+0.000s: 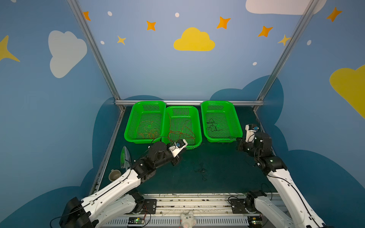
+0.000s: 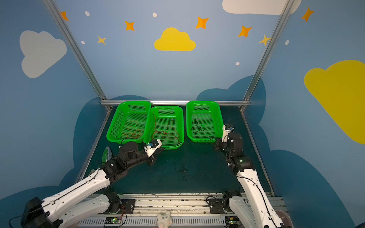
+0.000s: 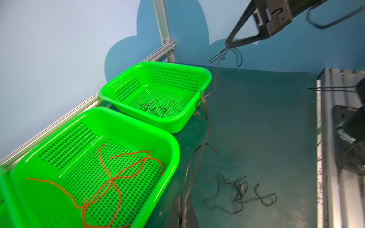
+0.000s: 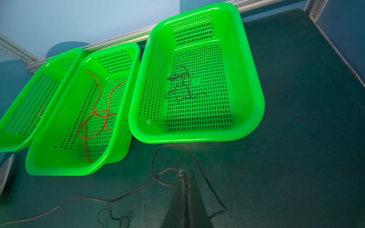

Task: Untangle and sort cables by color
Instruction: Untie the cable.

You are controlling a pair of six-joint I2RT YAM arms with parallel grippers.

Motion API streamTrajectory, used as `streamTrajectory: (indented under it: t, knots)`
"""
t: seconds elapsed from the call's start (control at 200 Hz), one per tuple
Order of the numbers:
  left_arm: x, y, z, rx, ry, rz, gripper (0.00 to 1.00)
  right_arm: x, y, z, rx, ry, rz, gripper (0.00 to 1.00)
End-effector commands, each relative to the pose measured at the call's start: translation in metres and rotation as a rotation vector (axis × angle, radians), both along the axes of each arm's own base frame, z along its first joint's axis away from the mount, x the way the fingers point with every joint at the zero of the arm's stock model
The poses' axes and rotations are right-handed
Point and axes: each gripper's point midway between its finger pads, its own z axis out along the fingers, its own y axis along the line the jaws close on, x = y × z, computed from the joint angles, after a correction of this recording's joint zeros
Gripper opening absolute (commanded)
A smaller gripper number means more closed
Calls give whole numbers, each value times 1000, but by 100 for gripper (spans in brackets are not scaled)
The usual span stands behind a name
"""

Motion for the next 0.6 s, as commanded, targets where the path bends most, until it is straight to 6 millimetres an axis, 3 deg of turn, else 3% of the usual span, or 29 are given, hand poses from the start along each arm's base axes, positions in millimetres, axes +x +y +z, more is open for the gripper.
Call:
streamTrajectory:
  t: [0.0, 0.16, 0.596]
  knots:
    - [7, 19, -4, 57, -16, 63, 3, -2, -16, 11, -1, -21, -66, 0]
    - [23, 51, 6, 96, -51, 182, 3, -3, -30, 22, 14, -52, -94, 0]
    - [67, 150, 37, 15, -84, 499, 3, 3, -8, 48, 165, -136, 64, 0]
